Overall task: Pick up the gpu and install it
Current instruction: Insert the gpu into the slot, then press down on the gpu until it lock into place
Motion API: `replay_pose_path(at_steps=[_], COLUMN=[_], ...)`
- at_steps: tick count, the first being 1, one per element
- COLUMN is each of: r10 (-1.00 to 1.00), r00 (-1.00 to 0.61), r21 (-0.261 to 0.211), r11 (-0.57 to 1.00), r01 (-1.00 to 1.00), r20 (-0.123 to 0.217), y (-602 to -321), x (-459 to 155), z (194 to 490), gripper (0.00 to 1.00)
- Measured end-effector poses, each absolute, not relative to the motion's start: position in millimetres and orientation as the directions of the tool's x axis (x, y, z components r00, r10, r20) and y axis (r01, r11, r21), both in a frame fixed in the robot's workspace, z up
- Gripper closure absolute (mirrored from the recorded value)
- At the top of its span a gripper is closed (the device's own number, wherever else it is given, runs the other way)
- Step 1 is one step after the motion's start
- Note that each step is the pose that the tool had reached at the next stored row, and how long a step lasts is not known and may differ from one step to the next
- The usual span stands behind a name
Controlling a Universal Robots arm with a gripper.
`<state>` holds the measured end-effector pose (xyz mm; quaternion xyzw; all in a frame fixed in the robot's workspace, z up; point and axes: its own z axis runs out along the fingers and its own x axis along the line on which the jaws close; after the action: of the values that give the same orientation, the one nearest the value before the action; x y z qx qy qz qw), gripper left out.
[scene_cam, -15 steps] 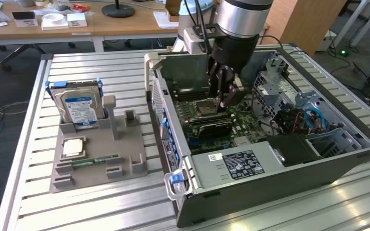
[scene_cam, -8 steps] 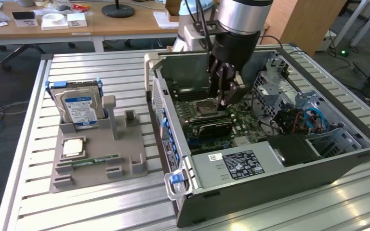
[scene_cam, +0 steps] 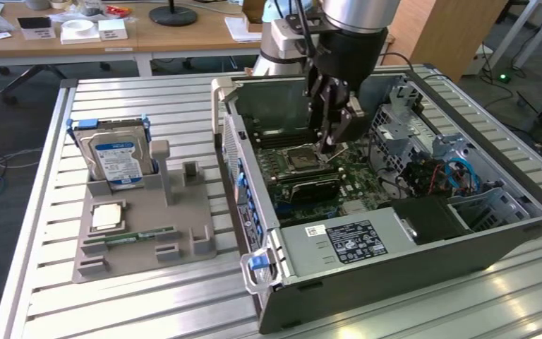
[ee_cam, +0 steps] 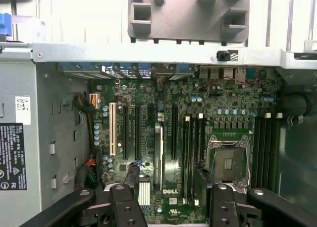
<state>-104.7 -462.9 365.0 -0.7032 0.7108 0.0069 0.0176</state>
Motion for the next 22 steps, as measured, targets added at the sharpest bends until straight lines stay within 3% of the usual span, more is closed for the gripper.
replay_pose_path(at_steps=[10, 22], r10=[-0.999, -0.999], r00=[-0.011, -0.010], r21=[-0.015, -0.015], r11=[0.011, 0.011], r01=[-1.000, -1.000], r20=[-0.035, -0.035], y=[-462.8, -462.9], x=[-104.7, -104.7], z=[384.5, 384.7], gripper=[0.43, 0.43])
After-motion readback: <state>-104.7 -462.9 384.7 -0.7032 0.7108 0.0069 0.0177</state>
